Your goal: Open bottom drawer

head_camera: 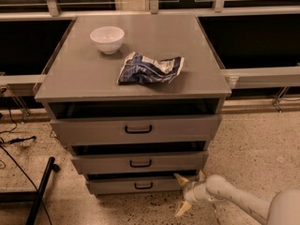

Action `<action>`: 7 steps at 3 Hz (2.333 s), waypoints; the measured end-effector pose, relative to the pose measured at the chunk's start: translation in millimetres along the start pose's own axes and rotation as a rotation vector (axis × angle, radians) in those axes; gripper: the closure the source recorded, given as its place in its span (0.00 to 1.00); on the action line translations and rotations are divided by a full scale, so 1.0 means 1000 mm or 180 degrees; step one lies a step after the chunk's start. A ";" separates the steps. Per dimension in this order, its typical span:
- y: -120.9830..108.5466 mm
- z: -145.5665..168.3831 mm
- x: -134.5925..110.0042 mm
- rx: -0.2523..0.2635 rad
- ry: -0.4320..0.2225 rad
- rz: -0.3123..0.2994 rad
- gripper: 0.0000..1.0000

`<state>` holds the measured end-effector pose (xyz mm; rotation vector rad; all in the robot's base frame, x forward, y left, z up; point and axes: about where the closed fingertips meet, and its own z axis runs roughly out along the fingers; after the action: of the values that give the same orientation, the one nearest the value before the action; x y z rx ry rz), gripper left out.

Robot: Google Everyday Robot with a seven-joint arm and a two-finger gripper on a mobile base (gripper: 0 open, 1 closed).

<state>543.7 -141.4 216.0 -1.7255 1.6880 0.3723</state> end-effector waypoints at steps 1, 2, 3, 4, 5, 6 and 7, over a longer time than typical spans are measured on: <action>-0.004 0.009 0.003 -0.0009 0.0045 -0.0023 0.00; -0.009 0.017 0.005 -0.0007 0.0089 -0.0043 0.00; -0.017 0.023 0.007 0.0008 0.0134 -0.0082 0.00; -0.025 0.028 0.007 0.0012 0.0218 -0.0144 0.00; -0.031 0.034 0.008 -0.0006 0.0328 -0.0217 0.00; -0.033 0.039 0.009 -0.0039 0.0427 -0.0271 0.00; -0.028 0.044 0.012 -0.0148 0.0530 -0.0260 0.00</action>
Offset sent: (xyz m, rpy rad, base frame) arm 0.0244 0.0039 -0.0173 -0.0521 -0.0137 -0.0015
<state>583.6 -124.4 184.4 -1.8984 1.7301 0.2374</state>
